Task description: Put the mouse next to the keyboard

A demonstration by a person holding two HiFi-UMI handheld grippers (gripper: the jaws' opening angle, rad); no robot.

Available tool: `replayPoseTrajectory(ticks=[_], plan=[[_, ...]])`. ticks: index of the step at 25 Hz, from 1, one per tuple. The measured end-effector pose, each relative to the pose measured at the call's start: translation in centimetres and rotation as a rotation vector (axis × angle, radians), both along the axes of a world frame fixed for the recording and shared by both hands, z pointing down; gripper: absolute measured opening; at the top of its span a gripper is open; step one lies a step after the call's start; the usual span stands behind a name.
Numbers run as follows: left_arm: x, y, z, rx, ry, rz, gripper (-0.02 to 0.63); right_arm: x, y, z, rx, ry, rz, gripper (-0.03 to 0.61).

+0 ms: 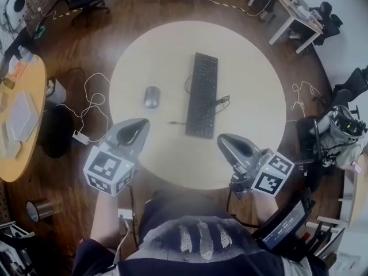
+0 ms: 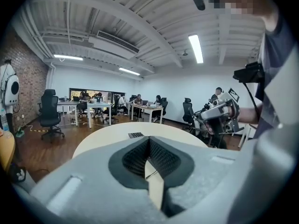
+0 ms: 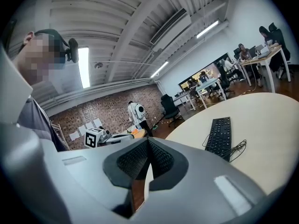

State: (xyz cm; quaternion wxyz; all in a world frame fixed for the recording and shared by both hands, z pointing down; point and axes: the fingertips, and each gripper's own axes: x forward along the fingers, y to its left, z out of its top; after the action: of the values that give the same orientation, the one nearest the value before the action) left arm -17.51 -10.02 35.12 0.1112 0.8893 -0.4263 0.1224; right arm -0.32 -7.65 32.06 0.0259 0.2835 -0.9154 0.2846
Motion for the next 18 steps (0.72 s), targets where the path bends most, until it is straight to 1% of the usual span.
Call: replayPoseTrajectory(ticks=[5, 11, 15, 18], plan=[[-1.3, -1.7, 1.7, -0.035, 0.014, 0.021, 0.000, -1.2, -0.4, 0.8, -0.027, 0.046, 0.035, 0.000], [-1.7, -4.7, 2.6, -0.015, 0.011, 0.018, 0.000, -1.9, -0.6, 1.9, -0.062, 0.085, 0.046, 0.000], [-1.3, -6.3, 3.2, -0.009, -0.017, 0.029, 0.000, -1.9, -1.4, 2.0, -0.064, 0.078, 0.050, 0.002], [-0.7, -7.6, 3.7, 0.000, -0.029, 0.026, 0.000, -2.0, -1.6, 2.6, -0.088, 0.065, 0.013, 0.001]])
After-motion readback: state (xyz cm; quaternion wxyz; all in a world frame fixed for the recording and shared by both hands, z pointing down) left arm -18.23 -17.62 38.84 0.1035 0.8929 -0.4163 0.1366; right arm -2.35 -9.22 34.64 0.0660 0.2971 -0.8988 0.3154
